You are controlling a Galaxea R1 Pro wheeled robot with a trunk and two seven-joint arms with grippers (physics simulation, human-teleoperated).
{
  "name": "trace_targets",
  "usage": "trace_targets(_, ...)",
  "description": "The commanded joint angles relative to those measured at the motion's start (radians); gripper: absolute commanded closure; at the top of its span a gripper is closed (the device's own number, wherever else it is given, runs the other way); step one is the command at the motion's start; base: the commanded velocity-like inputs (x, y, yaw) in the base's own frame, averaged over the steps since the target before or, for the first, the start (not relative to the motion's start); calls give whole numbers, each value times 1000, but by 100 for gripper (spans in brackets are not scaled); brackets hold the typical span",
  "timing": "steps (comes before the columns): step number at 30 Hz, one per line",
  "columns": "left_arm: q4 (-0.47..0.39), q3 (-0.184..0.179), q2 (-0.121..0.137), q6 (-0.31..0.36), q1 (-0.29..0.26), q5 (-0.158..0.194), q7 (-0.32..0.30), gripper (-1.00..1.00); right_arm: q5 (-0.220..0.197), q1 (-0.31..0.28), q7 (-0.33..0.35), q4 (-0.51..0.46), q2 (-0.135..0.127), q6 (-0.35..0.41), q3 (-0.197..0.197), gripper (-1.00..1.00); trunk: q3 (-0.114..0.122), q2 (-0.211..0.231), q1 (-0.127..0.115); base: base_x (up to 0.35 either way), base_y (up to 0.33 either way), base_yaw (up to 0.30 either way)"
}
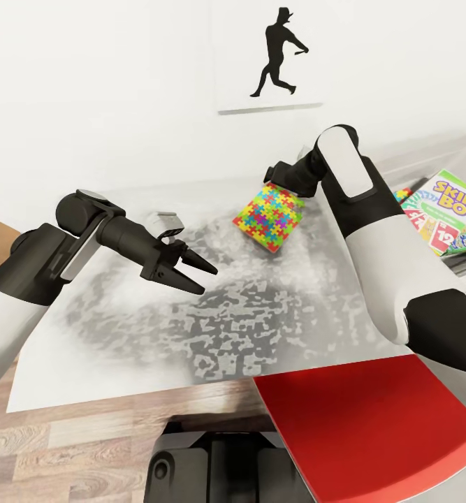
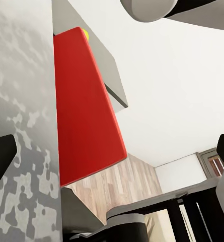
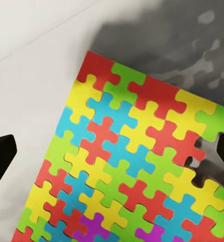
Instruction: Put all the toys in the child's room - the three board games (two on the bed and one on the table), the two jigsaw puzzles on the table, and the tennis ball on the table - inside the toy box on the table in the child's room.
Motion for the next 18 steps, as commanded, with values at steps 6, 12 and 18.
trace_targets(6, 0, -2, 1, 11, -1, 1, -4, -100, -8, 1, -9, 4, 0, -1, 2, -100, -1, -1, 0, 0, 0, 0)
trace_targets(12, 0, -2, 1, 11, -1, 1, -4, -100, -7, 2, -8, 16, -1, -4, 0, -100, -1, -1, 0, 0, 0, 0)
trace_targets(18, 0, -2, 1, 11, -1, 1, -4, -100, -6, 2, -6, 42, -2, -4, 1, -100, -1, -1, 0, 0, 0, 0)
